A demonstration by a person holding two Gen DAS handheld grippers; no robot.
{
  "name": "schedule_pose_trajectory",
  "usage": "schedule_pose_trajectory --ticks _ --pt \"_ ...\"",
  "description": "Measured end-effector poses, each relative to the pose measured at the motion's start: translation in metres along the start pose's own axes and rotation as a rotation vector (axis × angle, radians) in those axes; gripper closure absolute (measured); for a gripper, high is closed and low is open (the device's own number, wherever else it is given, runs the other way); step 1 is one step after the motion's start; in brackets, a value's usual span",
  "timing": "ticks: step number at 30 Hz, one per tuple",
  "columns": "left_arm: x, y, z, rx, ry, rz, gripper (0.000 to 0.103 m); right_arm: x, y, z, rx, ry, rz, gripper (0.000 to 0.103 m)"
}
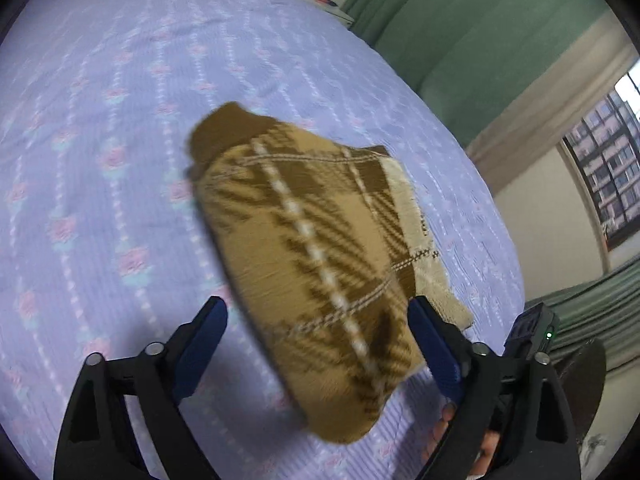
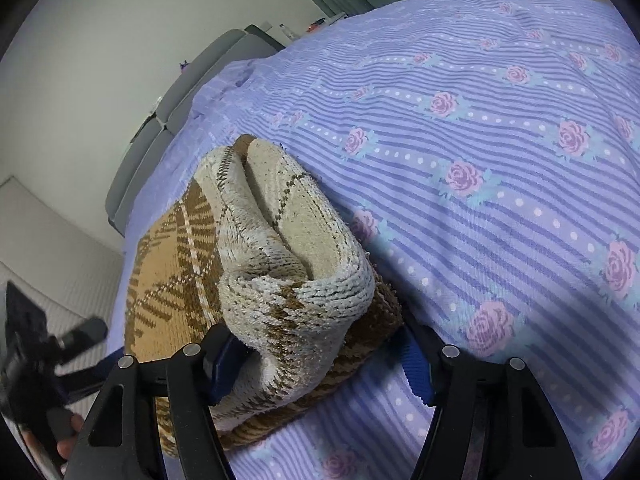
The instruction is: Fold small clothes
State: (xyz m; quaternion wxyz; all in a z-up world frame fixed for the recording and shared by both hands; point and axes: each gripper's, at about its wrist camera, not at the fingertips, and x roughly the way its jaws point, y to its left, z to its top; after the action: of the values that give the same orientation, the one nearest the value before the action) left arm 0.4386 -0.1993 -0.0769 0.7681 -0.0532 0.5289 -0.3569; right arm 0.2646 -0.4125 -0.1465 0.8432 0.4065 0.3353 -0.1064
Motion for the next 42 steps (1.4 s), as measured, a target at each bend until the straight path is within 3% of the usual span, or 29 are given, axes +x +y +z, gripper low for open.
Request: schedule_pose_trajectory --ticks 4,8,13,16,19,22,32,42 --pt "0.020 0.000 0.013 0.009 0.001 0.071 0.010 0.000 0.001 -0.001 -0.005 -0.006 -0.002 0.036" --pt "0.038 0.019 0.015 -0.011 0.035 0.044 0.006 -0.001 0.000 -0.002 -0.008 -0.002 0.001 0.036" --pt "0.055 0.045 0.010 -0.074 0.079 -0.051 0.004 -0.002 0.003 -0.004 -0.032 -0.008 -0.009 0.036" --pt "0.056 0.042 0.012 -0.045 0.069 -0.038 0.004 -0.002 0.006 -0.004 -0.038 -0.011 -0.022 0.036" --pt "0.059 0.035 0.016 -0.038 0.059 -0.060 0.017 0.000 0.007 -0.001 -0.023 -0.006 -0.027 0.036" --pt "0.058 0.035 0.016 -0.055 0.053 -0.065 0.021 0.001 0.009 -0.001 -0.030 -0.010 -0.038 0.036" --pt "0.013 -0.017 0.000 0.134 -0.045 0.065 0.032 -0.021 0.034 -0.002 -0.101 -0.005 -0.048 0.051" --pt "-0.068 -0.039 -0.037 0.149 -0.146 0.050 0.035 -0.092 0.079 -0.024 -0.238 -0.097 -0.021 0.054"
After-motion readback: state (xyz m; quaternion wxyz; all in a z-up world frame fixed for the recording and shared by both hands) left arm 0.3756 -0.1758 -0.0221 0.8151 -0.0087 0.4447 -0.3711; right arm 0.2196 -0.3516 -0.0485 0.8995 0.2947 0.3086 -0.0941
